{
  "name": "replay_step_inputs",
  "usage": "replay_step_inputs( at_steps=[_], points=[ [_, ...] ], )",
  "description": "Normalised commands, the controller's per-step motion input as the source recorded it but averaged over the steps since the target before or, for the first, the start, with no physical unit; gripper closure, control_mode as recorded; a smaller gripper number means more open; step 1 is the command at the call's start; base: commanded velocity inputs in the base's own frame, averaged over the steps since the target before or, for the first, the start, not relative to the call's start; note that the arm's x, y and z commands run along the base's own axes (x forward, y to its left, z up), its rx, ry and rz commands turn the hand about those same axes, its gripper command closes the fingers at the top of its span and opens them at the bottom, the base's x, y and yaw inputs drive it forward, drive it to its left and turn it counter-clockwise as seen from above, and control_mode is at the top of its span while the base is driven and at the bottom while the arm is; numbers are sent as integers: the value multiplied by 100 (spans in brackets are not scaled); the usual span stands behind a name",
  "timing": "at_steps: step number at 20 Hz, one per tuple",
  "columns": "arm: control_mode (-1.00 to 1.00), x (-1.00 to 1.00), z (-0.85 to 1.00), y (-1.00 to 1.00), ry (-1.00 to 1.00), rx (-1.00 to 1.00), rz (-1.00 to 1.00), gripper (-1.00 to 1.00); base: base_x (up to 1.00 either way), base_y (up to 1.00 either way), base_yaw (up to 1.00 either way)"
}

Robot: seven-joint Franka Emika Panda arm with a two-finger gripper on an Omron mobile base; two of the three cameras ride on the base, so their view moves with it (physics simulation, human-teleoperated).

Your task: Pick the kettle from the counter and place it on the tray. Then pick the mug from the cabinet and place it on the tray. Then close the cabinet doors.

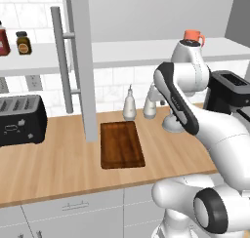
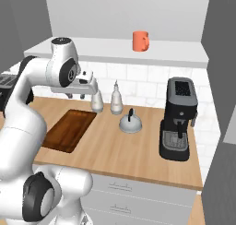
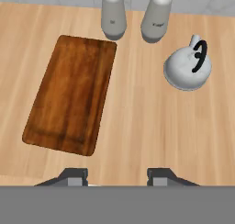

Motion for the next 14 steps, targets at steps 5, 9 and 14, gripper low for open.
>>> replay_step_inputs(
  at_steps=[5, 9, 14],
  points=[
    [-100, -15, -13, -26, -8, 0, -1, -100, 0, 0, 0],
    [-100, -30, -37, -85, -1, 8, -13, -100, 0, 0, 0],
    [-100, -5, -37, -79, 14, 3, -19, -100, 0, 0, 0]
  ],
)
